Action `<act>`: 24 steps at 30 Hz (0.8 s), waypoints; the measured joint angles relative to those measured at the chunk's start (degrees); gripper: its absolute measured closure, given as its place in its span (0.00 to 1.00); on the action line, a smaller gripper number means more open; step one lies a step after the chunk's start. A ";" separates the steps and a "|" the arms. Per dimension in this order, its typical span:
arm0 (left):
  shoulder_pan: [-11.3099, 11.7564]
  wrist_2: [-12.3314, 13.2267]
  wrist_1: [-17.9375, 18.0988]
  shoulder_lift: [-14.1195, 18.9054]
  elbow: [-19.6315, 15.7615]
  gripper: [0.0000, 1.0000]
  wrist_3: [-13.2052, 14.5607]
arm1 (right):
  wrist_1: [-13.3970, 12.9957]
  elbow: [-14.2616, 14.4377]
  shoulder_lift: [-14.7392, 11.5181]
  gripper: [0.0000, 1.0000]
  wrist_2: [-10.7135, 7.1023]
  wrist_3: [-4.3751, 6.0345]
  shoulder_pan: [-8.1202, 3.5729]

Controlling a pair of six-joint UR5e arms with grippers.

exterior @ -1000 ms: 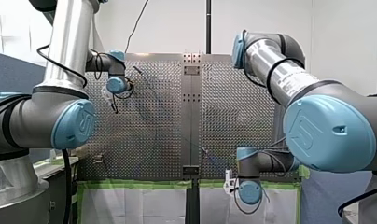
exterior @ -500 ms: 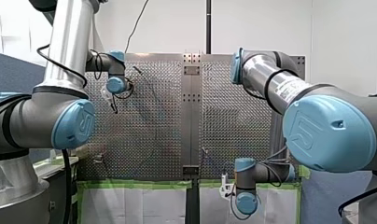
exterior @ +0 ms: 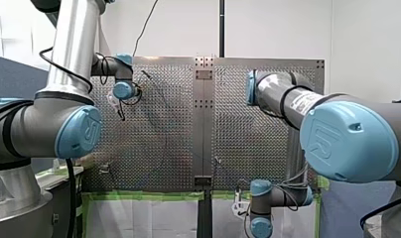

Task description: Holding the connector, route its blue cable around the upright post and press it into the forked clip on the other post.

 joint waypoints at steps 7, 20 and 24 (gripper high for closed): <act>0.00 -0.04 0.00 0.01 0.00 0.00 0.00 | -3.35 -2.60 3.35 1.00 -1.35 -0.05 -0.06; -0.01 -0.04 0.00 0.01 0.01 0.00 0.00 | -7.40 -2.26 9.69 1.00 -2.30 -0.60 -0.38; -0.01 -0.04 0.00 0.00 0.01 0.00 0.00 | -8.89 -0.76 11.50 1.00 -2.78 -0.57 -0.81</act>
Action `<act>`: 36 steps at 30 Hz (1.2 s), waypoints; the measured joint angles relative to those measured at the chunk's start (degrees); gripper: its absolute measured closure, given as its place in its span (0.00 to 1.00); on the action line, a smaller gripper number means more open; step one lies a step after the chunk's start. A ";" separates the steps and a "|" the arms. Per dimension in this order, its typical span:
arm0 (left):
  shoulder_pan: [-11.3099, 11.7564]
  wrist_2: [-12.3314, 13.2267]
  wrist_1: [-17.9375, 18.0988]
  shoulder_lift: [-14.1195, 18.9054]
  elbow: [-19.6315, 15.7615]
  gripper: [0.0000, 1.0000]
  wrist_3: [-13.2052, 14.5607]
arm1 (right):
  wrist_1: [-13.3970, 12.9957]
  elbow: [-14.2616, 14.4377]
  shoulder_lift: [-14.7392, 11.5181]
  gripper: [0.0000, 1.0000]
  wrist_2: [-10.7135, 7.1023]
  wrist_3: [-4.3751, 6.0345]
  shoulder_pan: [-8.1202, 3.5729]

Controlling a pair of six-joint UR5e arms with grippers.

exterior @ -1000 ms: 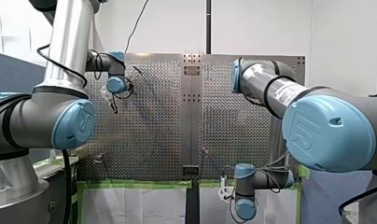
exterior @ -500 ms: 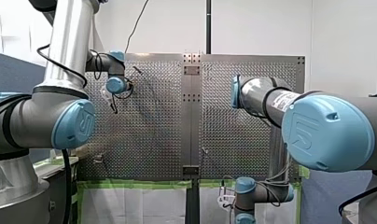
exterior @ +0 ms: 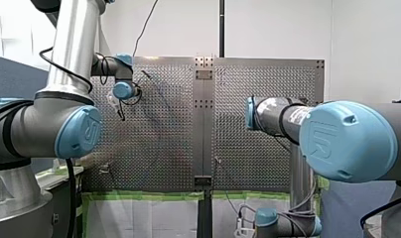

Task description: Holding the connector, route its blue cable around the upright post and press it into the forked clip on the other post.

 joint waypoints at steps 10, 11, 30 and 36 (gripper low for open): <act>0.00 0.00 0.00 0.02 -0.01 0.00 -0.06 | -0.66 4.74 0.00 1.00 -1.24 -0.20 -0.80; 0.00 0.00 0.00 0.00 -0.01 0.00 -0.06 | -0.09 5.40 -0.61 1.00 -1.37 -0.22 -0.71; 0.08 -0.56 -0.02 0.00 -0.01 0.00 -0.08 | 9.61 9.06 -10.34 1.00 -1.42 -0.90 0.03; 0.08 -0.67 -0.01 -0.01 -0.01 0.00 -0.09 | 12.65 9.58 -13.40 1.00 -2.35 -0.94 -1.22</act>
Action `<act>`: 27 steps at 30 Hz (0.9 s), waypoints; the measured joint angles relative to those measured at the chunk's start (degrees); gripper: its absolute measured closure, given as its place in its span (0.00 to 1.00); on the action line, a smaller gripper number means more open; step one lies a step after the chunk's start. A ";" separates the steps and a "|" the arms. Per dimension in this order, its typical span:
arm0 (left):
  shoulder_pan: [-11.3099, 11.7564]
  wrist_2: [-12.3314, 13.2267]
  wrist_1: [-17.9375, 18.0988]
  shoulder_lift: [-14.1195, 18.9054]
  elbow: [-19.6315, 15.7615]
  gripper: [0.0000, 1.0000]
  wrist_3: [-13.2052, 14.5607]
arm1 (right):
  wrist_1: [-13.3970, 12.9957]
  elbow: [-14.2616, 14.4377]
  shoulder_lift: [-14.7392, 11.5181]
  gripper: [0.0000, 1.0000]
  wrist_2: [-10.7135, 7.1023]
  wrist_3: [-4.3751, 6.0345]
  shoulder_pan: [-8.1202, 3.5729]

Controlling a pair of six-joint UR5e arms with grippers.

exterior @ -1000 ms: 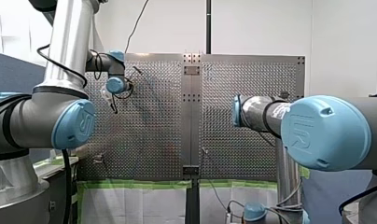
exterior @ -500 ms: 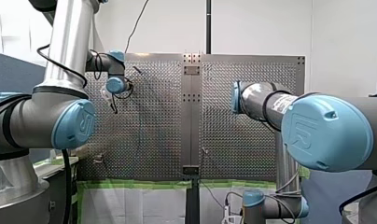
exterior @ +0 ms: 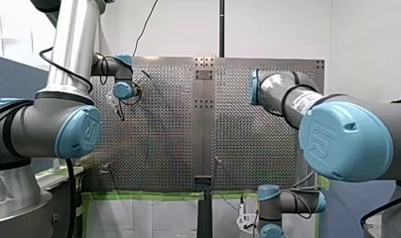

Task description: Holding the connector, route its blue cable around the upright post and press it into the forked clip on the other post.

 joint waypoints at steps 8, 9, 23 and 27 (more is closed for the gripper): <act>0.01 -0.03 -0.05 -0.02 0.00 0.00 0.00 | 4.30 0.06 -4.31 1.00 -3.92 -0.54 -0.71; 0.01 -0.03 -0.06 -0.02 0.00 0.00 0.00 | 4.65 0.06 -4.79 1.00 -4.40 -0.63 -0.73; 0.01 -0.24 -0.08 -0.03 0.00 0.00 0.03 | 6.65 0.21 -11.69 1.00 -9.98 -0.86 -1.15; 0.01 -0.28 -0.15 -0.03 0.00 0.00 0.02 | 6.26 1.19 -13.67 1.00 -10.13 -0.81 -1.49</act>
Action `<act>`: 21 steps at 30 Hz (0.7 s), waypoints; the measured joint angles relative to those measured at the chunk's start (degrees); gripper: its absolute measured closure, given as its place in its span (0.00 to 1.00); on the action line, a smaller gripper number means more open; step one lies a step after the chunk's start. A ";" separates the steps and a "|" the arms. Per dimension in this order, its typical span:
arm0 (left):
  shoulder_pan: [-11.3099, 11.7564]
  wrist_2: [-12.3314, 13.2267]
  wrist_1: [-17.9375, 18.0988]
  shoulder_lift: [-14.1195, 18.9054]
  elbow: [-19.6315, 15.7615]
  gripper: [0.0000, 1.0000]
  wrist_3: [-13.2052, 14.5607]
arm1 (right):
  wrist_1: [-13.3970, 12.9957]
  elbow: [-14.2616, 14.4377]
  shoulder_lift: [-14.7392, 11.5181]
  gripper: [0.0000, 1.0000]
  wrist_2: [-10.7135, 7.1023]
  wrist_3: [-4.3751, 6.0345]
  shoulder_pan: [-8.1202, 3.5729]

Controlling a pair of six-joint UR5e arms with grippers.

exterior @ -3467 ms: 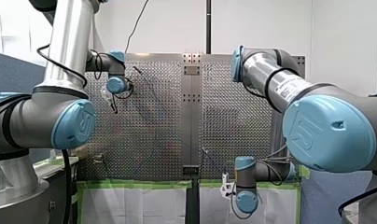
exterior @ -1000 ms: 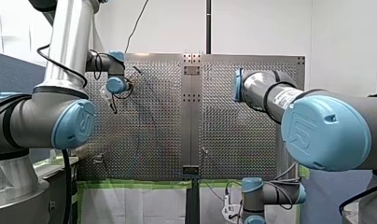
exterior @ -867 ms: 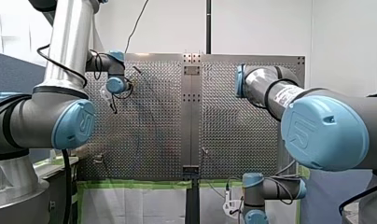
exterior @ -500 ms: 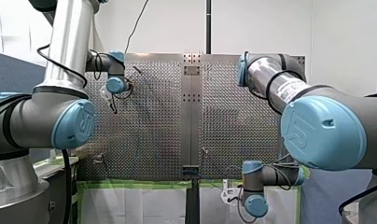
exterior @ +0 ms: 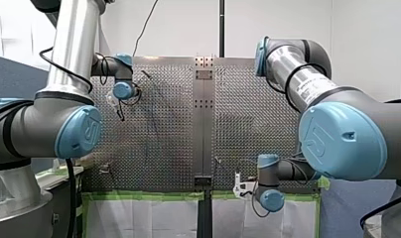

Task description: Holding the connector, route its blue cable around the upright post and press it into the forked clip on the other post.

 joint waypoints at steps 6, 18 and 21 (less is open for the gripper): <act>0.00 -0.01 -0.03 0.00 0.00 0.00 0.04 | -1.47 1.78 -3.02 1.00 -0.12 0.02 -0.93; -0.13 -0.18 -0.52 0.00 0.00 0.00 0.00 | -1.22 2.95 -9.22 1.00 -0.22 -2.68 -1.47; -0.16 -0.72 -0.80 0.00 0.00 0.00 0.04 | -1.82 2.99 -10.37 1.00 -0.21 -3.27 -1.33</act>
